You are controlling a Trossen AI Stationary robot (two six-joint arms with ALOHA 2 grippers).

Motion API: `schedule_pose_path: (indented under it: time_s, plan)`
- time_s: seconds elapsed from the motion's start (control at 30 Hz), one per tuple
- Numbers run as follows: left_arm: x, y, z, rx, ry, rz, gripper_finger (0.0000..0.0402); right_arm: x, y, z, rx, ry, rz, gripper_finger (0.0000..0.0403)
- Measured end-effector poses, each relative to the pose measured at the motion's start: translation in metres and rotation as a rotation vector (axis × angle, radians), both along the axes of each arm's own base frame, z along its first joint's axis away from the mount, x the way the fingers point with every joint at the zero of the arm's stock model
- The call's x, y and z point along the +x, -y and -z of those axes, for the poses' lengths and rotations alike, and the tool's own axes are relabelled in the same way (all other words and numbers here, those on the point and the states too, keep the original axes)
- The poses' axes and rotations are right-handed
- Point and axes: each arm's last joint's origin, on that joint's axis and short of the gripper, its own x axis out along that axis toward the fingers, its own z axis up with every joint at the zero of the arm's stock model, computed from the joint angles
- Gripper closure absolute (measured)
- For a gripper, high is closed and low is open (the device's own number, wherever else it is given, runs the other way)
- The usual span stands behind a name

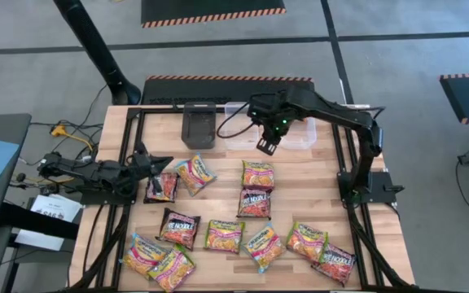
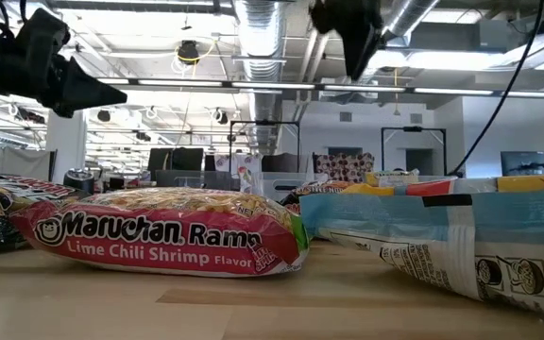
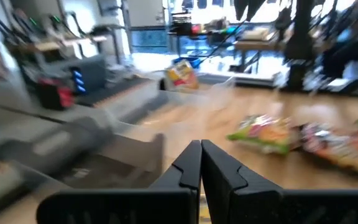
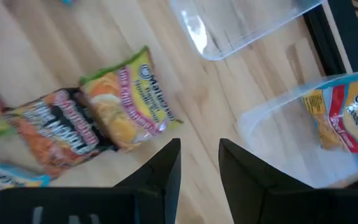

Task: Sort Maruchan noodles
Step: Put the black noodle pack into the black bin

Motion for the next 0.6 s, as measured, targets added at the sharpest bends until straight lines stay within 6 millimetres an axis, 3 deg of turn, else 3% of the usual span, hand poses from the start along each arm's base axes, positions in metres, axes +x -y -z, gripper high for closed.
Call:
schedule_pose_path:
  time_s: [0.3,0.6]
  plan:
    - [0.000,0.000,-0.003,-0.173,0.129,0.005,0.0401,-0.032,-0.034,-0.049,-0.010,0.202,0.030,0.0271]
    - [0.000,0.000,-0.007,-0.331,0.254,0.015,0.0401,-0.073,-0.051,-0.082,-0.051,0.344,0.117,0.0271]
